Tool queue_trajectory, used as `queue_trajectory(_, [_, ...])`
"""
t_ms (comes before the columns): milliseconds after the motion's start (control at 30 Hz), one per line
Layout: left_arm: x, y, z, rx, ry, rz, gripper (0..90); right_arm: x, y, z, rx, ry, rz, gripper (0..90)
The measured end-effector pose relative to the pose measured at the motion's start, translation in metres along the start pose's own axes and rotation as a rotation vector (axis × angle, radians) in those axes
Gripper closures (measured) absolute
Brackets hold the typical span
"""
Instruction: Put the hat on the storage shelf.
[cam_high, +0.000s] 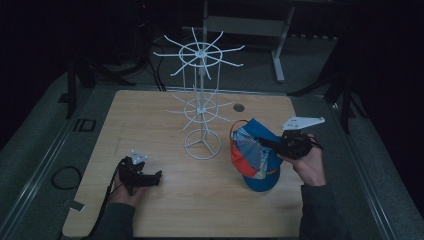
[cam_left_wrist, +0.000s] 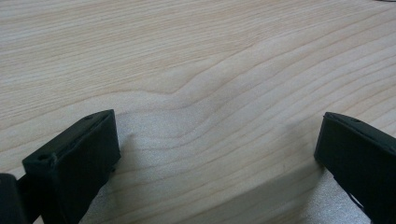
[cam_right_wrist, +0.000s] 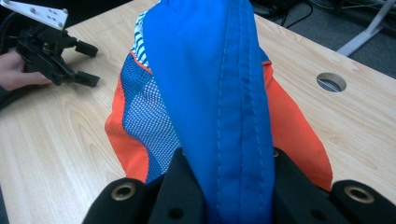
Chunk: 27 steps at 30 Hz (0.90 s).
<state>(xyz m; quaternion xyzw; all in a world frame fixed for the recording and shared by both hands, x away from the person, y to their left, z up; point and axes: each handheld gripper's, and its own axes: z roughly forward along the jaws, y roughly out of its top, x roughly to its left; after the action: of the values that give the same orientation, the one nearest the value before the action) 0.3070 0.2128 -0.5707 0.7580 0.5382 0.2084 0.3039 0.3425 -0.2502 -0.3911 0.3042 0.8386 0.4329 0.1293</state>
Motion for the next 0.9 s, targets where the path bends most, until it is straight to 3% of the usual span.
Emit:
queue_trajectory(600, [0.0, 0.0, 0.0, -0.001, 0.0, 0.0, 0.1, 0.003, 0.007, -0.015, -0.042, 0.049, 0.005, 87.3])
queue_trajectory(900, [0.0, 0.0, 0.0, 0.0, 0.0, 0.0, 0.0, 0.004, 0.012, -0.02, -0.064, 0.04, 0.008, 87.3])
